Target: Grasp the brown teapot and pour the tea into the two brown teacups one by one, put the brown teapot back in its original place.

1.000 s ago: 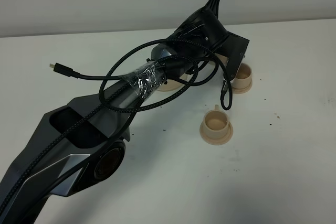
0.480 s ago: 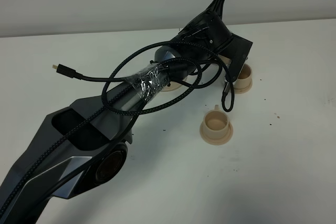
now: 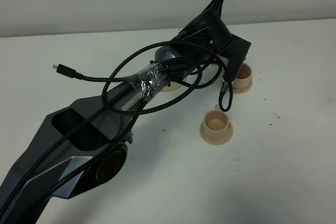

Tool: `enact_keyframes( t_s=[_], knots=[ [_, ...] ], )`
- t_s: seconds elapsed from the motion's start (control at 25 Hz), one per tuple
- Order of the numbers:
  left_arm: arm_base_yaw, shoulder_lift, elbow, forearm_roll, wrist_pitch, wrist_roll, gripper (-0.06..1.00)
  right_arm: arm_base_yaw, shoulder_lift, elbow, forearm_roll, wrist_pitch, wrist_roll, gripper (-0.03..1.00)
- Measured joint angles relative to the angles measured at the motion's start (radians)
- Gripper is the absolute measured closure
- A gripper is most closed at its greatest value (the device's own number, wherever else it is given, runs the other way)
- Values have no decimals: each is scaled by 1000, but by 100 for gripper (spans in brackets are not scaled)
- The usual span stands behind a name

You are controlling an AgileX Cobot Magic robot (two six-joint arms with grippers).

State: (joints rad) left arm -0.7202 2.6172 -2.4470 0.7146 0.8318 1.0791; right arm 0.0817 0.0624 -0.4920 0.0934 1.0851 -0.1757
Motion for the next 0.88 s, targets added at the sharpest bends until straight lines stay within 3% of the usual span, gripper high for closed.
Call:
enact_keyframes(
  t_s=[0.88],
  knots=[
    [0,0,0,13,-56,93,82,0,0,0,0,0,0,73]
  ],
)
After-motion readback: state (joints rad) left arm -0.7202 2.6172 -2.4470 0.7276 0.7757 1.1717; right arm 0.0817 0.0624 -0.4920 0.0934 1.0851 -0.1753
